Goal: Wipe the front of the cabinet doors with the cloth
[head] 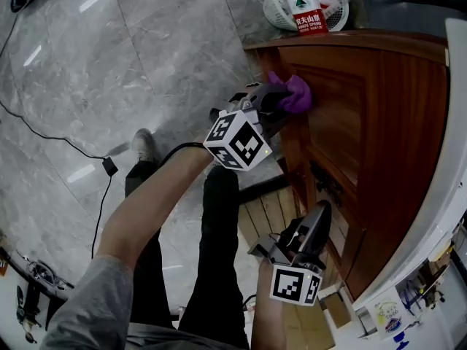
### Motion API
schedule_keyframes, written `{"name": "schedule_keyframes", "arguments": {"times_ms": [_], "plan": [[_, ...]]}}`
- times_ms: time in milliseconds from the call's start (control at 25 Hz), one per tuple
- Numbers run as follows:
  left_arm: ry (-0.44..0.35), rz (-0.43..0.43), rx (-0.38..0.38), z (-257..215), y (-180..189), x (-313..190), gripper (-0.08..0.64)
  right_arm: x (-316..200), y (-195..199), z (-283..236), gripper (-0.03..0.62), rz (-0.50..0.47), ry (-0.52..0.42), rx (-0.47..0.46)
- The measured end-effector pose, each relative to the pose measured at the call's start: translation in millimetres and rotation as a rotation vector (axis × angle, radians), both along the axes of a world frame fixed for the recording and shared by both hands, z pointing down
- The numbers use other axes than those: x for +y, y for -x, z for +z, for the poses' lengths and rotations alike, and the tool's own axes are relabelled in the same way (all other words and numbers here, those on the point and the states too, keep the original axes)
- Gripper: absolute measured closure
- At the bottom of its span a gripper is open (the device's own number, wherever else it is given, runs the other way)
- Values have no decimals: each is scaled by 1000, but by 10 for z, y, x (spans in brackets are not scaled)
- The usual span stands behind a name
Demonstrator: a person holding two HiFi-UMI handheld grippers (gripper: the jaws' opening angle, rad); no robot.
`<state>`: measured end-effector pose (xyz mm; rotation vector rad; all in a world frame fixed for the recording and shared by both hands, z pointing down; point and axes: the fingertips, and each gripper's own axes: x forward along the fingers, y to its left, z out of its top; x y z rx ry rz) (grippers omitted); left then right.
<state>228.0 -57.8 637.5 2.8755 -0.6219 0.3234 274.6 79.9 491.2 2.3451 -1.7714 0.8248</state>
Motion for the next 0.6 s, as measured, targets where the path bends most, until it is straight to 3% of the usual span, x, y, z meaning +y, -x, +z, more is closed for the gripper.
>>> {"name": "schedule_keyframes", "arguments": {"times_ms": [600], "plan": [[40,33,25,20,-269,475,463,138,-84,17,583,-9,-6,-4]]}}
